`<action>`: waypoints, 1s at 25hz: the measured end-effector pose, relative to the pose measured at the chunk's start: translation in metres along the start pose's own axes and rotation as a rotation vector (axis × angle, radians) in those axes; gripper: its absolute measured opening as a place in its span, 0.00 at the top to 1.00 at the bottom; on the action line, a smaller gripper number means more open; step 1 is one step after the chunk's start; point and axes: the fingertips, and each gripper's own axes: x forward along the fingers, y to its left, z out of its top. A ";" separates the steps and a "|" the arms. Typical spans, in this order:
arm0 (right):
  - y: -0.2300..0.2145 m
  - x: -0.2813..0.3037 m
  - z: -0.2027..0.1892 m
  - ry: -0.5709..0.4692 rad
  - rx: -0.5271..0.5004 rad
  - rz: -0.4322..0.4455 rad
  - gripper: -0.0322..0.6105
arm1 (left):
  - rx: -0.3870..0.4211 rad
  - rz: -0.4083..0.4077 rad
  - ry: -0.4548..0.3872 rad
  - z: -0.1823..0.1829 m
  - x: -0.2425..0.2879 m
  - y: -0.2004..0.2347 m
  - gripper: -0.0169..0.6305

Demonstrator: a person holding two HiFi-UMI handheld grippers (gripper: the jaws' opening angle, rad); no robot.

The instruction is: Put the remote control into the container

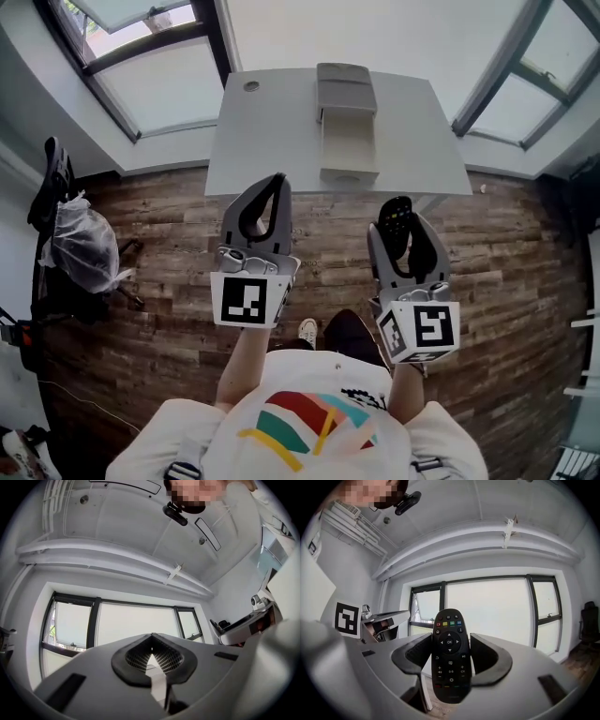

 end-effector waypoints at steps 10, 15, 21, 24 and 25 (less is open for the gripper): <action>-0.044 0.056 -0.016 0.044 0.004 -0.013 0.55 | -0.031 -0.001 0.043 -0.048 0.063 0.006 0.96; -0.072 0.118 -0.014 0.032 0.005 0.040 0.55 | -0.006 0.021 0.051 -0.065 0.120 0.014 0.96; -0.118 0.183 -0.004 0.025 0.013 0.085 0.55 | 0.011 0.056 0.050 -0.073 0.190 0.017 0.96; -0.133 0.208 0.003 0.011 0.030 0.107 0.55 | 0.020 0.075 0.053 -0.077 0.213 0.022 0.96; -0.136 0.215 0.005 0.006 0.044 0.111 0.55 | 0.025 0.086 0.056 -0.079 0.219 0.026 0.96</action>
